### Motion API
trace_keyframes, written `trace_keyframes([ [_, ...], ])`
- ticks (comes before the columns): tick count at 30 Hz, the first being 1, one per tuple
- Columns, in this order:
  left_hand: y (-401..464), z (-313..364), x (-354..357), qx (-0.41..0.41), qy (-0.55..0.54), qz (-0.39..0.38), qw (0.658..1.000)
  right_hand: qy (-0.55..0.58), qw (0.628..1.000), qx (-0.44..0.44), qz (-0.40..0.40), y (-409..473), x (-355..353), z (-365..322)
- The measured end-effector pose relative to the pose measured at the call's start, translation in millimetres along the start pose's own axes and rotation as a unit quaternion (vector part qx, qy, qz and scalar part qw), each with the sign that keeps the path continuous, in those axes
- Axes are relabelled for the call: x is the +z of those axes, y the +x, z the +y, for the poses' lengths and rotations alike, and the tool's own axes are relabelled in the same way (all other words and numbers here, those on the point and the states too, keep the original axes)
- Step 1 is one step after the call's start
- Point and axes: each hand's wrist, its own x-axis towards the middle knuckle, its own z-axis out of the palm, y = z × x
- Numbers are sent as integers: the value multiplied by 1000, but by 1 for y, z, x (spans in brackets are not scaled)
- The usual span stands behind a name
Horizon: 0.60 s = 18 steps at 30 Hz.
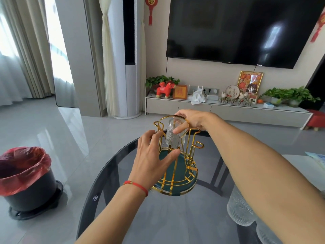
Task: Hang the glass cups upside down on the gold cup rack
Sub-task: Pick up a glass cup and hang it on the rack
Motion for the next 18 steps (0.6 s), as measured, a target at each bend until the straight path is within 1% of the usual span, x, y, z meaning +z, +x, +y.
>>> trace_keyframes([
  [4,0,2,1,-7,-20,13,1000,47,999,-6,-23,1,-5,4],
  [7,2,3,3,-12,-32,19,999,73,997,-8,-15,3,-6,9],
  [11,2,2,2,-8,-53,22,998,64,998,-6,4,1,-1,12],
  [13,-1,-1,0,1,-68,16,998,52,998,-18,34,-5,0,13],
  [15,-6,-4,-3,10,-76,5,997,34,995,-33,83,-16,-2,14],
  [18,-13,-10,-5,16,-66,2,998,41,987,-49,148,-39,-9,19],
])
